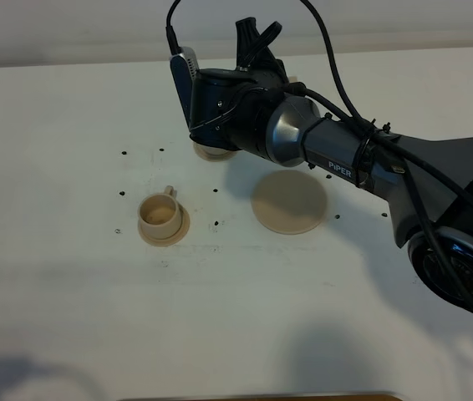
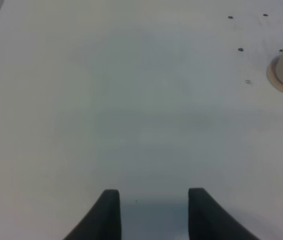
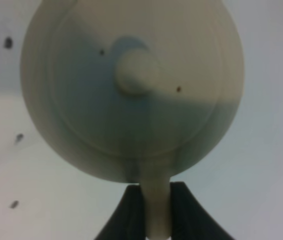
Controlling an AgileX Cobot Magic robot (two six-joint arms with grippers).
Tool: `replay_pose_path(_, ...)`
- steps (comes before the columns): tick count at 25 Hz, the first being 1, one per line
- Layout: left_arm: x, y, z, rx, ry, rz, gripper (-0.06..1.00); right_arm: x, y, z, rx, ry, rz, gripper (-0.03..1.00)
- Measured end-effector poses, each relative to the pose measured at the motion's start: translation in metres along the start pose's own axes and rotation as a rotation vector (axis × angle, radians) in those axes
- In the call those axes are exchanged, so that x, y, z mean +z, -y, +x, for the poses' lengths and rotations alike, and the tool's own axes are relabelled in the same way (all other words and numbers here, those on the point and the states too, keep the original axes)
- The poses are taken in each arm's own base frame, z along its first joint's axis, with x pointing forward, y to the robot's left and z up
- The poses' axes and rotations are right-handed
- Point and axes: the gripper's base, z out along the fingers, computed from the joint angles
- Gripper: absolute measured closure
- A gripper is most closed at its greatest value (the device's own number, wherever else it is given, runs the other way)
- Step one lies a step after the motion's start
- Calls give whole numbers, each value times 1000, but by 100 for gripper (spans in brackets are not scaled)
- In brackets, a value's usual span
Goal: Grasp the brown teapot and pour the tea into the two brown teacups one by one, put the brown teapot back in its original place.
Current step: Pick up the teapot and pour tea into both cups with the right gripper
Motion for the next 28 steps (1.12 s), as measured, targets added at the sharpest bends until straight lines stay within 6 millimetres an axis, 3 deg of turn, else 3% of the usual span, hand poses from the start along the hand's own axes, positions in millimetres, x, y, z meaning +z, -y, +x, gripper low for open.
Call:
replay_pose_path(15,0,0,0,0,0,0,63,1,-8,-2,198,33,-111,85)
replay_pose_path(23,0,0,0,1,0,0,63,-18,21,28,507,52,-236,85)
replay_pose_path(28,0,0,0,1,0,0,63,-18,17,39,687,56,-453,85)
